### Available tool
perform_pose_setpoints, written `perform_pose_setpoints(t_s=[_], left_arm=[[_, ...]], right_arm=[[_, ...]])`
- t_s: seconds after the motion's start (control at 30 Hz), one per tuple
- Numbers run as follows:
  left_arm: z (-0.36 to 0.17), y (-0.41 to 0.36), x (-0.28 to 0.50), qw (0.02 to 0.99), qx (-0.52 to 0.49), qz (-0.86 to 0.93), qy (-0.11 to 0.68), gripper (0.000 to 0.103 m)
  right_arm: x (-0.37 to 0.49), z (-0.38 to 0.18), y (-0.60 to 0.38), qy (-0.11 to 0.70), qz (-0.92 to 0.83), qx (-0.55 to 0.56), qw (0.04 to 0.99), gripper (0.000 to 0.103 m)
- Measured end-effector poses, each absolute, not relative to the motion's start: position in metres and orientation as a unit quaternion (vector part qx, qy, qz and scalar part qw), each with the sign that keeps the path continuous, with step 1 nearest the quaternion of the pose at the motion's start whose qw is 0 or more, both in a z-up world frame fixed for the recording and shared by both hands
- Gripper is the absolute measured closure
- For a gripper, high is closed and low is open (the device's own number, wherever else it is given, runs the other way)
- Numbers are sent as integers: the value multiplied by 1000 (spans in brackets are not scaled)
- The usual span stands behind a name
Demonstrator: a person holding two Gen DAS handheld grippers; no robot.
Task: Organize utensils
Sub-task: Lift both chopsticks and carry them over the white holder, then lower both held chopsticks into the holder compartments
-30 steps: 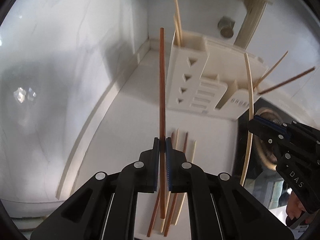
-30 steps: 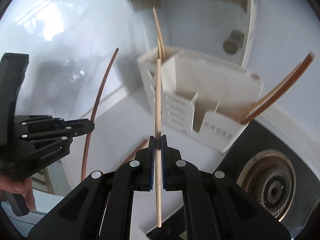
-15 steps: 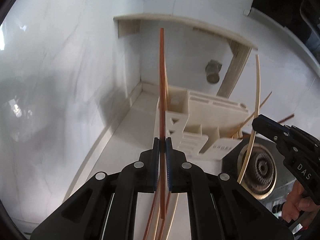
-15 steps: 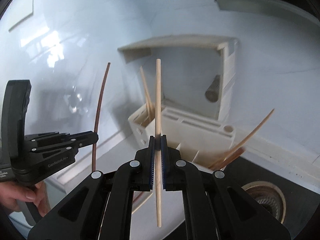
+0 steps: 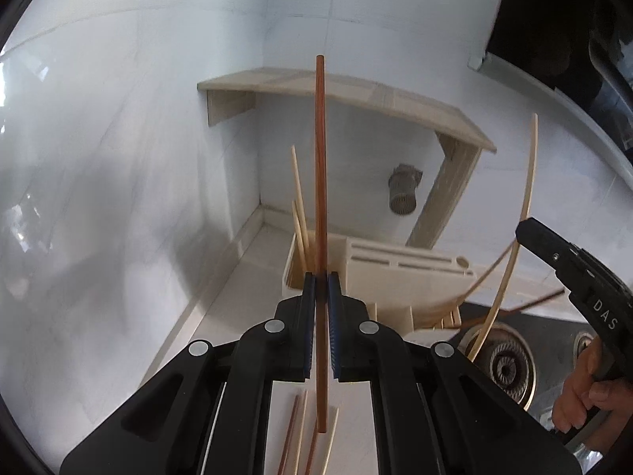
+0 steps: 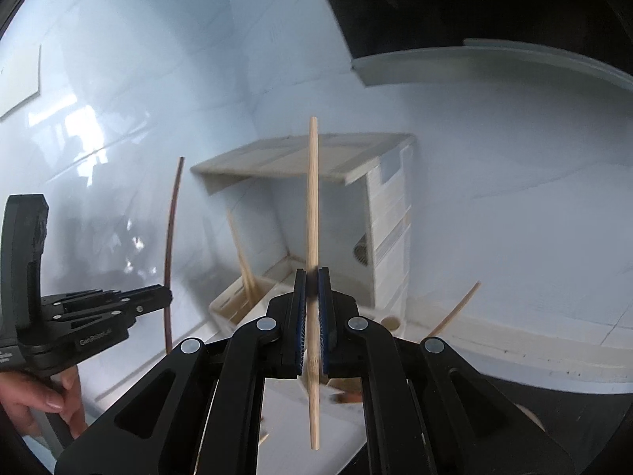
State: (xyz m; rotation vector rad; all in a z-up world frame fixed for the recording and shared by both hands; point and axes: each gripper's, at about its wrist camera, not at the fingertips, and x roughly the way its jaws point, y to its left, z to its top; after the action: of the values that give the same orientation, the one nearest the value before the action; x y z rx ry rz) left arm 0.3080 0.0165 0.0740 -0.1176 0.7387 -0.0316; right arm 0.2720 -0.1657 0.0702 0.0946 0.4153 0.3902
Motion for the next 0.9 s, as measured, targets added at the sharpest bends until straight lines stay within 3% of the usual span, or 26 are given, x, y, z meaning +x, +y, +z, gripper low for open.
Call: perform_pose_setpoints(t_s=[0.23,0.9], left_arm=[[87,17,318,951,-71,-17,301,97],[91,32,340,961,-120,-44,247,97]], right_arm=[[276,75,-178,180,181,69,965,96],[276,61,-175,117,142,63,981,96]])
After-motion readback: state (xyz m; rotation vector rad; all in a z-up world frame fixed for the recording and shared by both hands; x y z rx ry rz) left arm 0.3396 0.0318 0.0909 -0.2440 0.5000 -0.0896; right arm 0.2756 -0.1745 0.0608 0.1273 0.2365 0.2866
